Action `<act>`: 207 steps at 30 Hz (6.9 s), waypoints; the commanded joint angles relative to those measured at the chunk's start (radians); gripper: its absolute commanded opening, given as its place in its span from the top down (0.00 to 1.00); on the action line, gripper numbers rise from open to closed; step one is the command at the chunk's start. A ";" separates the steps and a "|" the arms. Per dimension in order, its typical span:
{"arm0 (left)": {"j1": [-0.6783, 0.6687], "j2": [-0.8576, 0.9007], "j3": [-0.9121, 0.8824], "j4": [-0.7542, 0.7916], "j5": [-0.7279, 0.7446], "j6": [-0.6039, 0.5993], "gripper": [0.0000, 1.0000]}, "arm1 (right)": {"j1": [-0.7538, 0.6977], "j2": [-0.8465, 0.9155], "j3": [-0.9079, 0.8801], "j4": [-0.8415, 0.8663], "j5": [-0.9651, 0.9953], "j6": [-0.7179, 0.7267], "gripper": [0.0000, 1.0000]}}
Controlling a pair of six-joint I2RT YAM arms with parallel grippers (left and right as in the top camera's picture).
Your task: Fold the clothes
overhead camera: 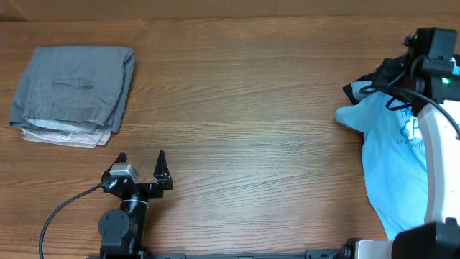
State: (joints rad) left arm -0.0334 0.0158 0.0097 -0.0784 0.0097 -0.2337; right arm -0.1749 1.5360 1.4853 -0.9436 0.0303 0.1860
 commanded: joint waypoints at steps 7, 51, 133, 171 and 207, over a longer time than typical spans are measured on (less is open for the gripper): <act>-0.006 -0.011 -0.005 0.002 -0.013 -0.006 0.00 | 0.044 -0.167 0.030 -0.052 -0.132 -0.029 0.96; -0.006 -0.011 -0.005 0.002 -0.013 -0.006 0.00 | 0.862 0.380 0.127 0.496 -0.294 0.141 0.41; -0.006 0.035 0.281 -0.175 0.241 -0.024 0.00 | 0.089 -0.023 0.124 -0.681 -0.042 0.079 0.00; -0.362 2.131 2.046 -0.988 0.112 0.372 0.50 | 0.089 -0.023 0.124 -0.681 -0.042 0.079 0.00; -0.445 2.424 2.033 -0.871 -0.106 0.345 0.57 | 0.089 -0.023 0.124 -0.681 -0.042 0.079 0.00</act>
State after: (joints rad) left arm -0.4778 2.4062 2.0365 -0.9493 -0.0628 0.1440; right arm -0.0788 1.5249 1.5970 -1.6253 -0.0189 0.2611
